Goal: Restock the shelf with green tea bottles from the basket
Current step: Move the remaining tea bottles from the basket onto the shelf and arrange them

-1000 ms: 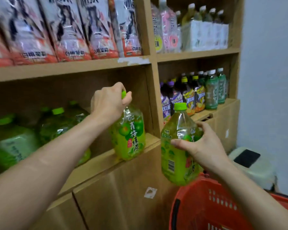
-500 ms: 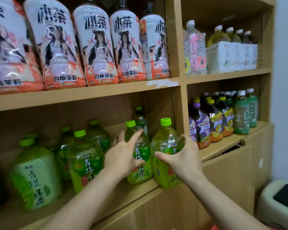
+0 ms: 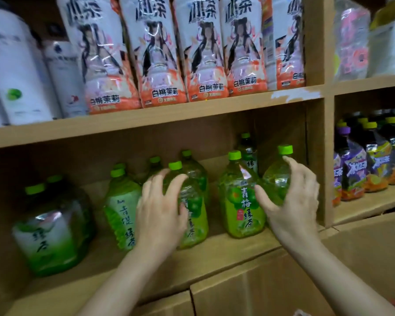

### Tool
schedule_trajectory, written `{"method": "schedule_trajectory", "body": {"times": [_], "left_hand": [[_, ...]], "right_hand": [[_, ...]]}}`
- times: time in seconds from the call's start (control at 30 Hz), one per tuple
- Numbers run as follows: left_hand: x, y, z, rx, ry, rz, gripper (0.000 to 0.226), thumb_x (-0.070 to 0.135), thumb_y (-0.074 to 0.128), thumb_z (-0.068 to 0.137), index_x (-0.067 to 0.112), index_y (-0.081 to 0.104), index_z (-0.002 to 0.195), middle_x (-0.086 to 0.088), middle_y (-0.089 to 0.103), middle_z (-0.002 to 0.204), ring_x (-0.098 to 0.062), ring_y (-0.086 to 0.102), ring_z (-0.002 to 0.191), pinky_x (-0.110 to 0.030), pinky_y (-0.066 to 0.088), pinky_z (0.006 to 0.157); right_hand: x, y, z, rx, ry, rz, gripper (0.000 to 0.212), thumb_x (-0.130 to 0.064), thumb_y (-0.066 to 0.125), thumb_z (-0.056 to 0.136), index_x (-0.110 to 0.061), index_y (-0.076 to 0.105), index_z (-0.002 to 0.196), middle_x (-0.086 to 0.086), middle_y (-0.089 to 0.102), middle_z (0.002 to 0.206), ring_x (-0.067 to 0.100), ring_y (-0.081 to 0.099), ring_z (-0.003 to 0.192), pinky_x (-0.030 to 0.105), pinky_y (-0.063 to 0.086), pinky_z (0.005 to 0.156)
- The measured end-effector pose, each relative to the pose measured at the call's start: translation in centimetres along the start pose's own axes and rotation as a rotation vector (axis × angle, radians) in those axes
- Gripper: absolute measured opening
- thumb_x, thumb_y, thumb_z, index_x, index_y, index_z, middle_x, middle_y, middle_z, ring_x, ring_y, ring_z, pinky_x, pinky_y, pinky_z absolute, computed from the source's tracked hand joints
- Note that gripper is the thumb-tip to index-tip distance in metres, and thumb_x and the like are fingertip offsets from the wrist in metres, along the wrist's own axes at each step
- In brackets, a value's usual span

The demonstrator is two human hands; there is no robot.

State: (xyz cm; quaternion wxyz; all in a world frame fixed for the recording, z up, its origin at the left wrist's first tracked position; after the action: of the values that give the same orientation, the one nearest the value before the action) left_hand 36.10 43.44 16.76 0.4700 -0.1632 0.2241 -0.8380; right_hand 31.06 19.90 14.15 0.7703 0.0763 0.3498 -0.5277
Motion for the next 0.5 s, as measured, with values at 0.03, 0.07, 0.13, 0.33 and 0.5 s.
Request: {"method": "schedule_trajectory", "body": {"times": [0.03, 0.07, 0.13, 0.33, 0.5], "left_hand": [[-2.2, -1.0, -0.2, 0.015, -0.071, 0.012, 0.062, 0.012, 0.072, 0.071, 0.023, 0.049, 0.128, -0.012, 0.045, 0.131, -0.032, 0.043, 0.120, -0.047, 0.044, 0.095], [-4.3, -1.8, -0.4, 0.018, -0.152, 0.022, 0.065, 0.010, 0.071, 0.069, 0.022, 0.048, 0.129, -0.014, 0.042, 0.132, -0.035, 0.041, 0.121, -0.048, 0.041, 0.098], [-8.4, -2.6, -0.6, -0.012, -0.326, 0.007, 0.077, 0.011, 0.072, 0.069, 0.024, 0.039, 0.137, -0.018, 0.031, 0.142, -0.038, 0.031, 0.131, -0.047, 0.030, 0.107], [-14.7, 0.9, -1.1, -0.211, -0.583, -0.369, 0.107, 0.021, 0.083, 0.066, 0.045, 0.014, 0.144, -0.008, 0.019, 0.156, -0.028, 0.029, 0.140, -0.038, 0.031, 0.110], [-16.1, 3.0, -2.2, -0.037, -0.553, -0.396, 0.097, 0.018, 0.082, 0.069, 0.044, 0.025, 0.143, -0.002, 0.029, 0.150, -0.026, 0.036, 0.135, -0.037, 0.032, 0.110]], "right_hand": [[-1.7, 0.9, -0.7, -0.032, -0.062, 0.069, 0.069, -0.032, 0.069, 0.080, -0.021, 0.036, 0.140, 0.008, 0.043, 0.131, 0.019, 0.043, 0.116, 0.038, 0.042, 0.093], [-3.1, 2.3, -1.4, -0.100, -0.106, 0.112, 0.065, -0.027, 0.068, 0.083, -0.022, 0.037, 0.139, 0.005, 0.045, 0.127, 0.014, 0.045, 0.110, 0.031, 0.042, 0.087], [-5.8, 5.4, -2.9, -0.256, -0.181, 0.125, 0.068, -0.027, 0.066, 0.085, -0.030, 0.031, 0.142, 0.002, 0.042, 0.130, 0.014, 0.048, 0.109, 0.030, 0.046, 0.083], [-7.6, 12.9, -5.2, -0.597, -0.102, -0.081, 0.089, -0.037, 0.062, 0.087, -0.058, -0.007, 0.138, 0.012, 0.014, 0.156, 0.030, 0.047, 0.126, 0.040, 0.047, 0.098], [-7.3, 16.0, -4.8, -0.652, -0.034, -0.103, 0.100, -0.039, 0.068, 0.082, -0.064, -0.015, 0.132, 0.022, 0.032, 0.146, 0.030, 0.066, 0.096, 0.041, 0.054, 0.085]]}}
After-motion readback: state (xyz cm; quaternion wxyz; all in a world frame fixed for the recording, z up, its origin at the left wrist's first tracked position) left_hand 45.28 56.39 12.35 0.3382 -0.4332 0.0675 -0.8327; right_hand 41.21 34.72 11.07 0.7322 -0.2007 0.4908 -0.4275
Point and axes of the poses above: each hand's wrist, its own z-axis towards the middle knuckle, its own y-axis out of the palm, x = y × z, the point moved 6 cm from there along z, towards the middle knuckle
